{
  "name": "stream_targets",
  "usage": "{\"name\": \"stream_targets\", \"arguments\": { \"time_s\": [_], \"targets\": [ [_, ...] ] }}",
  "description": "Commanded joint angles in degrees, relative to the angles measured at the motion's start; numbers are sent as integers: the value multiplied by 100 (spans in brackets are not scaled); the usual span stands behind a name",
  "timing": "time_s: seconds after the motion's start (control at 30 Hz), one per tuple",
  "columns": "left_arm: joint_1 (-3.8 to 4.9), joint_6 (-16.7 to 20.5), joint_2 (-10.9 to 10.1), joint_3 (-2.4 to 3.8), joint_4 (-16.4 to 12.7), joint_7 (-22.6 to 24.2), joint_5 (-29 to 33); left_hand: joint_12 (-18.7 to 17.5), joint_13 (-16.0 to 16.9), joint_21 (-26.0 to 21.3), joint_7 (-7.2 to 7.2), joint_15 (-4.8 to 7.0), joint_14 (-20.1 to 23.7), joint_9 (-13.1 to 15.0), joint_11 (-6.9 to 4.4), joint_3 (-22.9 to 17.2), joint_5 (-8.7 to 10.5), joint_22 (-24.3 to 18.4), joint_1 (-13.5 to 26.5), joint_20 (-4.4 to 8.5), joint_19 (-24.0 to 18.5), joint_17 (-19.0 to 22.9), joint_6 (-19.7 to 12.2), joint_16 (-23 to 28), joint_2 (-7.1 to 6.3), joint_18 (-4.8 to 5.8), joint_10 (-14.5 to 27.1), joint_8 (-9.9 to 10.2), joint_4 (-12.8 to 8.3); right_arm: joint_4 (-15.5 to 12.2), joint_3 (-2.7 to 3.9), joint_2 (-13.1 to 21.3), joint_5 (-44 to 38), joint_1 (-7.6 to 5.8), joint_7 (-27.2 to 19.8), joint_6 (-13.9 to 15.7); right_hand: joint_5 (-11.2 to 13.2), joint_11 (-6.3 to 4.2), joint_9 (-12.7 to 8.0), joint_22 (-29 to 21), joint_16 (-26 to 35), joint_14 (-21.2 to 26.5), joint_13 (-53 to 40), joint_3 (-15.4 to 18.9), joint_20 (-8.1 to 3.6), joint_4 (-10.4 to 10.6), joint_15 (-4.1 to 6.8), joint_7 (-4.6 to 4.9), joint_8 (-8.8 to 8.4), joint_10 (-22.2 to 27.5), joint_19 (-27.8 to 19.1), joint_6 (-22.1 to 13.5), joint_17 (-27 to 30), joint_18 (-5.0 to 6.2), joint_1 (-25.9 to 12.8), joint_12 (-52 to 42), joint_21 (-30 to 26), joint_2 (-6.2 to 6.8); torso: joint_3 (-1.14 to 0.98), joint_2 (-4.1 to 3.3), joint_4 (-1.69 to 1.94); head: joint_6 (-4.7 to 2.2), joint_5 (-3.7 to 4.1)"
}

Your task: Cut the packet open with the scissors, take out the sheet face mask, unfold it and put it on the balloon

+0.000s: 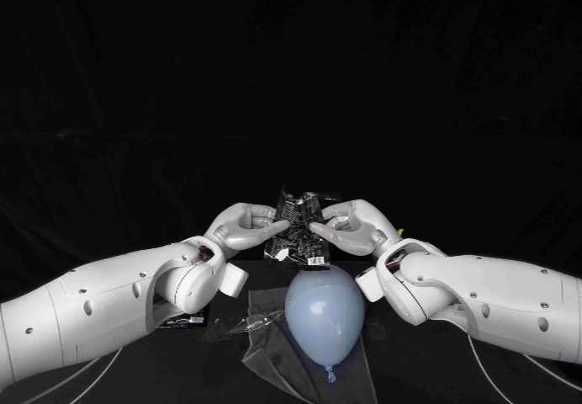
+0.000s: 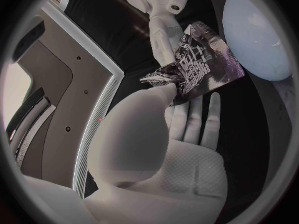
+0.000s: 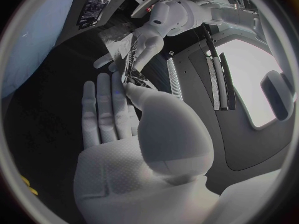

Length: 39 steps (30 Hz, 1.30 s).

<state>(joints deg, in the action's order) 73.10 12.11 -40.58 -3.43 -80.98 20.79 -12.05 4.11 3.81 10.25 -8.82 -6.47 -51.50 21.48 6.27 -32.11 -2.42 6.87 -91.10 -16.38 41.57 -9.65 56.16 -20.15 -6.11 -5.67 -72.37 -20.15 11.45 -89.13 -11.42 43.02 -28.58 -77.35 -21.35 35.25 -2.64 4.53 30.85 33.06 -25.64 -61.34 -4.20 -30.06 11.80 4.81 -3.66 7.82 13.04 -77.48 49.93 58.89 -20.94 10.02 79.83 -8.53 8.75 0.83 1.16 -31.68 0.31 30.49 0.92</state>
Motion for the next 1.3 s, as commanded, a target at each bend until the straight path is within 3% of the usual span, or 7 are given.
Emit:
{"name": "stream_targets", "arguments": {
  "time_s": [0.03,0.4,0.77,1.3],
  "targets": [
    [5,-150,19,5,-49,139,140,-41,2,-31,-42,-32,35,401,34,-28,-31,-10,61,-11,-4,-10,-25,36,18,-60,45,-26,-18,-31,10,-7,-292,-3,-9,-72,-14,-18,11,14,27,-52,6,-12,-23,-42,7,8,32,-39,8,36,-9,44,13,17,22,-45,2,0,0,-11,-2],
    [6,-281,3,4,-92,82,168,-22,10,-20,-105,-61,74,424,76,-117,-33,-11,131,-10,38,-41,-139,84,99,-54,111,16,-108,-161,10,58,-751,1,8,42,-14,-20,15,30,39,-60,8,-15,-27,-66,9,8,34,-46,4,34,-10,42,18,23,33,-46,-1,-3,-4,-41,-1],
    [3,-213,-29,3,-199,147,122,-50,-1,-17,-113,-106,207,465,114,-170,-32,-15,195,-8,54,-40,-123,184,84,-42,265,-13,-192,-315,11,192,-1438,4,91,125,-14,-20,21,56,60,-73,11,-13,-32,-104,10,9,39,-52,-7,32,-11,40,19,35,52,-34,0,-7,-6,-78,10],
    [2,-12,-20,3,-307,144,13,279,134,87,-39,3,-72,536,-4,-84,-33,32,360,10,208,-217,-55,-10,101,-96,20,-91,-394,-297,11,79,-1997,50,347,138,-14,-26,32,109,90,-106,13,-12,-41,-160,16,5,50,-77,-11,40,-16,39,14,49,95,-27,-1,0,-3,-72,12]
  ]
}}
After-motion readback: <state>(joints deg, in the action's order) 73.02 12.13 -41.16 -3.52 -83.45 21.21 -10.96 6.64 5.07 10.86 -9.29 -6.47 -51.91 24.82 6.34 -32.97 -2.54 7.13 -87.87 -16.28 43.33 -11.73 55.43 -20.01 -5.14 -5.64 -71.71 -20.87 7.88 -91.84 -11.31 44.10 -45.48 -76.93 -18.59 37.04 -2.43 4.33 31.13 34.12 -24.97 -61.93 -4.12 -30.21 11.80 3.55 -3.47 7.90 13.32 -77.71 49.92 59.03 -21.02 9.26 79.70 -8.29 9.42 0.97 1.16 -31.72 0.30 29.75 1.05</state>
